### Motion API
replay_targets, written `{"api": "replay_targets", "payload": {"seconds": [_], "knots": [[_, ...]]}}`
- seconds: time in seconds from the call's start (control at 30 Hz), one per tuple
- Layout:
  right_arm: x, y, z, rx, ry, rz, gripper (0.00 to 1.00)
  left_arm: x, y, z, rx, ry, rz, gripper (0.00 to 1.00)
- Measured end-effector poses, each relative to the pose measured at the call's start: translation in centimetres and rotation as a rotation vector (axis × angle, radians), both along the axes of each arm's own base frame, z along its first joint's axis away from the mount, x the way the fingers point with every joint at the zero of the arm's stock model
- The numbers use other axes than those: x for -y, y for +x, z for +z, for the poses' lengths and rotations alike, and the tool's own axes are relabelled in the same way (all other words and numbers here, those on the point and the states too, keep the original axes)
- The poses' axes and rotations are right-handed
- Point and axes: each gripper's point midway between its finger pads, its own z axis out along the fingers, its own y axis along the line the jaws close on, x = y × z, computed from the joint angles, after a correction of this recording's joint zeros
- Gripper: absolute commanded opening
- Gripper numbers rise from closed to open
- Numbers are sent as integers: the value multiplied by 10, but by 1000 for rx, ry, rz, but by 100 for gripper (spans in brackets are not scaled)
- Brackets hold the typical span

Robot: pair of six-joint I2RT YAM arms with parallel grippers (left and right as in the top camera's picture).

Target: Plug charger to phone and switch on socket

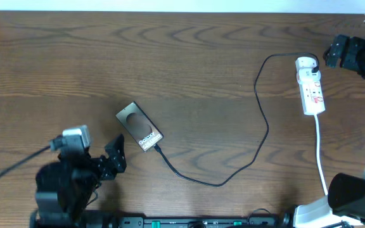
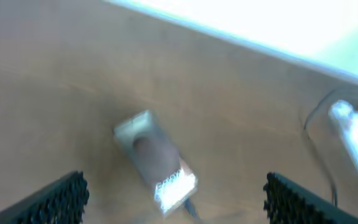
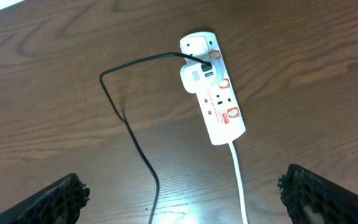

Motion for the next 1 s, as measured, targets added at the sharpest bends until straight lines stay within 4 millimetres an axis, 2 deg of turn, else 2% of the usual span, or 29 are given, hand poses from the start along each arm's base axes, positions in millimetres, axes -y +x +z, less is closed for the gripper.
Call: {"api": "replay_targets", "payload": {"seconds": [0.23, 0.37, 0.47, 0.8, 1.0], "knots": [[-1, 0, 0, 0, 0, 2, 99, -3, 18, 43, 495, -23, 24, 89], [-1, 0, 0, 0, 0, 2, 99, -8, 22, 50, 666, -32, 53, 89], [-1, 0, 0, 0, 0, 2, 99, -13, 26, 37, 693, -30, 87, 89], [-1, 0, 0, 0, 0, 2, 99, -26, 37, -16, 587, -7, 163, 89], [-1, 0, 0, 0, 0, 2, 99, -28, 39, -68, 382, 25, 170, 89]]}}
